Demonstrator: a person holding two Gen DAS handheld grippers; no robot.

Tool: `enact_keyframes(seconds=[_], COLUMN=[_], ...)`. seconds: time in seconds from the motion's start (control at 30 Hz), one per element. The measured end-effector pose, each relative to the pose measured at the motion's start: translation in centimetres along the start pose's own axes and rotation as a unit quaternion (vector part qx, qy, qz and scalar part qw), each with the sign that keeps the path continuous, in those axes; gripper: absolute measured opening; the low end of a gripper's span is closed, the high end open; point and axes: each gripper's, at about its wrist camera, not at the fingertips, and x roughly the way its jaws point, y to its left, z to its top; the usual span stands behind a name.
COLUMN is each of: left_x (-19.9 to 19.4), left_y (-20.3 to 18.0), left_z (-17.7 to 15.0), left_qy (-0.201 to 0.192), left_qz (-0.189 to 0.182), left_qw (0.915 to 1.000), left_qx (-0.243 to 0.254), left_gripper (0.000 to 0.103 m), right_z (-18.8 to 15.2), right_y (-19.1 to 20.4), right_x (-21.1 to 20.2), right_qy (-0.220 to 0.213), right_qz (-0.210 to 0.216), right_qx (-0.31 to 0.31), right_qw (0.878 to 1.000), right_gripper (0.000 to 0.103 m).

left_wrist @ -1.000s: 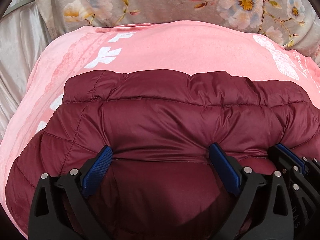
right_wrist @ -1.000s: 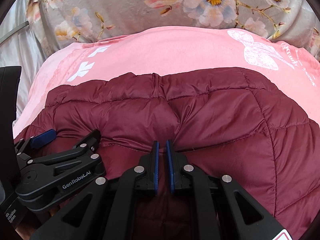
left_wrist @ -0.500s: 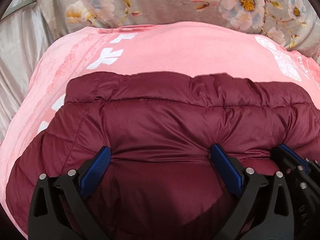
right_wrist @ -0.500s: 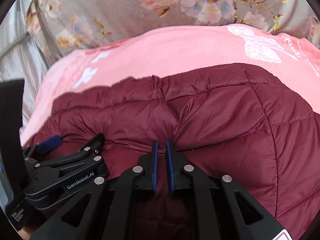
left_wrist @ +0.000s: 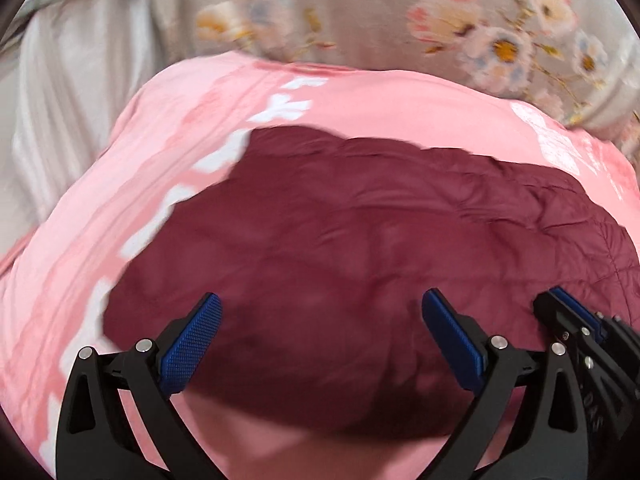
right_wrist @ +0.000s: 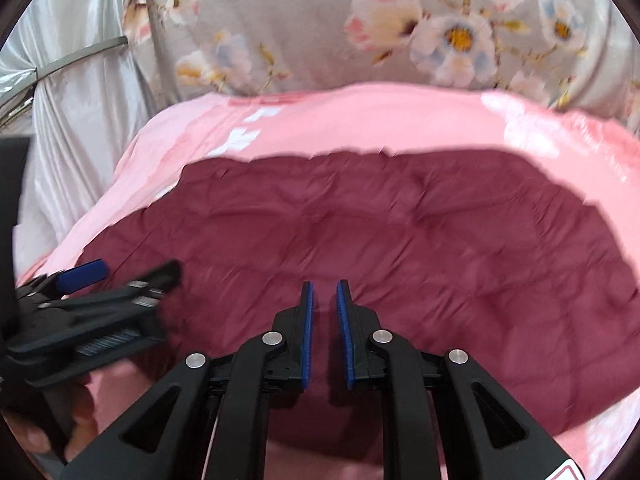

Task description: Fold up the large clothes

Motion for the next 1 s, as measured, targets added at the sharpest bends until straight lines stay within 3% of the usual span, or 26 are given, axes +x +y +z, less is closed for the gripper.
enact_keyframes(seconds=[0.17, 0.3, 0.43, 0.63, 0.93, 1.0], left_x=[-1.5, -1.0, 0.2, 2.2, 3.7, 3.7], left_y=[7.7, 11.8, 14.5, 14.3, 12.3, 12.1], left_z=[-1.8, -2.5, -2.8, -2.7, -1.4, -1.1], left_qy=[0.012, 0.035, 0.062, 0.091, 0.096, 0.099], left_qz=[0.016, 0.029, -0.036, -0.121, -0.133, -0.147], left_qw=[0.9959, 0.9908, 0.9785, 0.9606, 0.9633, 0.961], left_qx=[-0.088, -0.128, -0.193, -0.233, -0.213, -0.213], left_gripper=[0.098, 0.098, 0.098, 0.098, 0.098, 0.092], right_z=[-1.0, -1.3, -1.8, -2.5, -3.3, -3.3], right_y=[0.9, 1.5, 2.6, 3.7, 3.3, 3.2], right_x=[-0.5, -1.4, -2.0, -2.2, -0.8, -0.6], right_qy=[0.013, 0.017, 0.021, 0.032, 0.043, 0.044], right_qz=[-0.01, -0.001, 0.002, 0.0, -0.002, 0.0], right_qx=[0.007, 0.017, 0.008, -0.002, 0.005, 0.006], right_qw=[1.0, 1.0, 1.0, 0.999, 0.999, 0.999], right_gripper=[0.015, 0.017, 0.017, 0.017, 0.017, 0.017])
